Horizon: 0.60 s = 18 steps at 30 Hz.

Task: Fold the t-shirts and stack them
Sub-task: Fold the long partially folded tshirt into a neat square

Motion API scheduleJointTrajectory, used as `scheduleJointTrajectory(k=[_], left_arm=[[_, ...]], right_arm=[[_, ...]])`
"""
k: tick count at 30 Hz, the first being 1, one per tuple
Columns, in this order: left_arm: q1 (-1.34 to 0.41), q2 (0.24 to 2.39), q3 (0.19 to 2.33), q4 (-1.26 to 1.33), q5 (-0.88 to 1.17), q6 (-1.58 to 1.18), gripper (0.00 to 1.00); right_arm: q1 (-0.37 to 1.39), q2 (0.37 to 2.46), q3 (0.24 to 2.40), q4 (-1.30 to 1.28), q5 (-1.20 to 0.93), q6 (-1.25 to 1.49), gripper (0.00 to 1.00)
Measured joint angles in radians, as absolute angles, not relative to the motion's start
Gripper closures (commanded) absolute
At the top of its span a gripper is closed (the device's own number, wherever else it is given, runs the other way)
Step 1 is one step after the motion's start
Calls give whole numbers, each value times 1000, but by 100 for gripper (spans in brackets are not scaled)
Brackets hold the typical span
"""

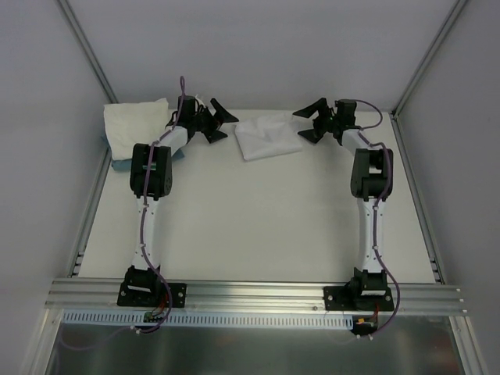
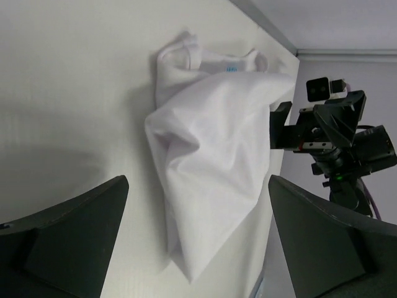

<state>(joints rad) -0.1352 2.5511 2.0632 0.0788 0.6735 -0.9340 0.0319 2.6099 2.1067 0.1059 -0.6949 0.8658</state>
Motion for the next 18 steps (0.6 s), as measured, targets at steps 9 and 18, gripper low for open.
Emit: scheduleJointTrajectory(k=[9, 18], left_arm=[[-131, 2208, 1764, 106, 650, -793, 1], [-146, 1867, 1417, 178, 667, -762, 1]], right_arm=[[15, 2204, 1741, -70, -692, 572, 1], [10, 1896, 1619, -204, -689, 344, 0]])
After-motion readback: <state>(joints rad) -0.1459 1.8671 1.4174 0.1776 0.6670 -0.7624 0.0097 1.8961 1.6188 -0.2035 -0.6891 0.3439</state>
